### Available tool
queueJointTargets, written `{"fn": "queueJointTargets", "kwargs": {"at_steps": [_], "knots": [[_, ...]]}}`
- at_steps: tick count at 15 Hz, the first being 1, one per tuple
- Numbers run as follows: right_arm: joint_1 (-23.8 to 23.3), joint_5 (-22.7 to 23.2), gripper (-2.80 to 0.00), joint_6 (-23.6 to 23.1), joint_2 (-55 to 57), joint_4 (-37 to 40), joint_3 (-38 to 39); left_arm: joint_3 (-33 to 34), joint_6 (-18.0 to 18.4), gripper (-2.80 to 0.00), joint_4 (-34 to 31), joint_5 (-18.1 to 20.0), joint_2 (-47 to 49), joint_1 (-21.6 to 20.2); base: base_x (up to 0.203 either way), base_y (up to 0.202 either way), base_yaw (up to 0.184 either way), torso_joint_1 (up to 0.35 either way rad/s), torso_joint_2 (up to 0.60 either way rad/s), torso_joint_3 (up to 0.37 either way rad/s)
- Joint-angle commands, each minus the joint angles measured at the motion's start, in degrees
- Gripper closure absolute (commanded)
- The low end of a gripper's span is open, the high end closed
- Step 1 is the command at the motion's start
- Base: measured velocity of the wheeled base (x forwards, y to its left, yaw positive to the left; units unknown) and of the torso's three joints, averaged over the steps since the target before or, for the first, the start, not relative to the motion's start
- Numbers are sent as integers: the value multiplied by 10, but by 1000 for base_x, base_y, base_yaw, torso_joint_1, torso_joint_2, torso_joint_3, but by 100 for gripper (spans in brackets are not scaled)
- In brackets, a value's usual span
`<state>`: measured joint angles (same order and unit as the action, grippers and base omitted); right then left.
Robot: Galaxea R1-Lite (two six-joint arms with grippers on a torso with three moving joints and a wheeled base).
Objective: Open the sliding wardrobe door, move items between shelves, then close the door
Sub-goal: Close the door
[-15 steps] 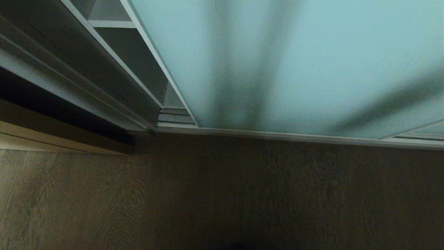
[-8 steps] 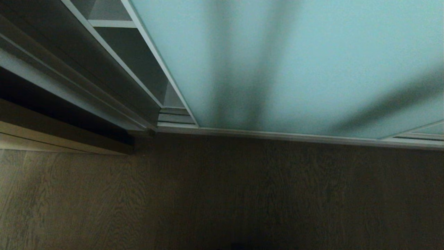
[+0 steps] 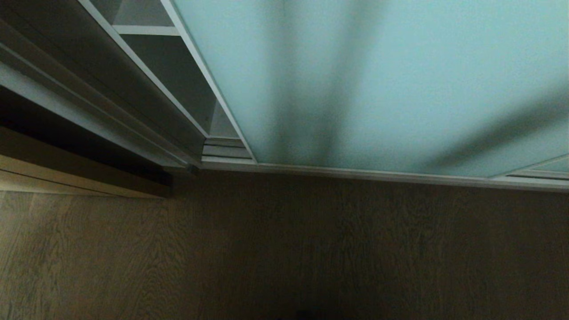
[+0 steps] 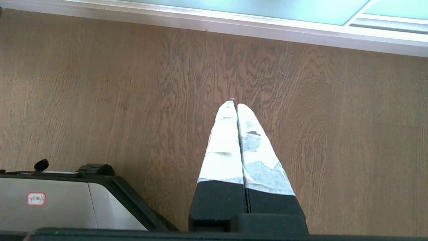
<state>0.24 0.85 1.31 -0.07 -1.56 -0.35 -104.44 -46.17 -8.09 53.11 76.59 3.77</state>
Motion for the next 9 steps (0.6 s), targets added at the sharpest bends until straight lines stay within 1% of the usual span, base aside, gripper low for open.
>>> {"fn": "queueJointTargets", "kwargs": {"at_steps": [1, 3, 4, 7, 9], "knots": [[0, 0, 0, 0, 1, 0, 0, 4, -6, 0, -3, 25, -29, 1, 0, 0, 0, 0, 0, 0], [0, 0, 0, 0, 1, 0, 0, 19, -24, 0, -4, 45, -57, 1, 0, 0, 0, 0, 0, 0], [0, 1, 0, -1, 1, 0, 0, 37, -32, 0, -1, 48, -74, 1, 0, 0, 0, 0, 0, 0], [0, 0, 0, 0, 1, 0, 0, 64, -39, 0, 0, 48, -112, 1, 0, 0, 0, 0, 0, 0], [0, 0, 0, 0, 1, 0, 0, 65, -40, 0, -2, 45, -103, 1, 0, 0, 0, 0, 0, 0]]}}
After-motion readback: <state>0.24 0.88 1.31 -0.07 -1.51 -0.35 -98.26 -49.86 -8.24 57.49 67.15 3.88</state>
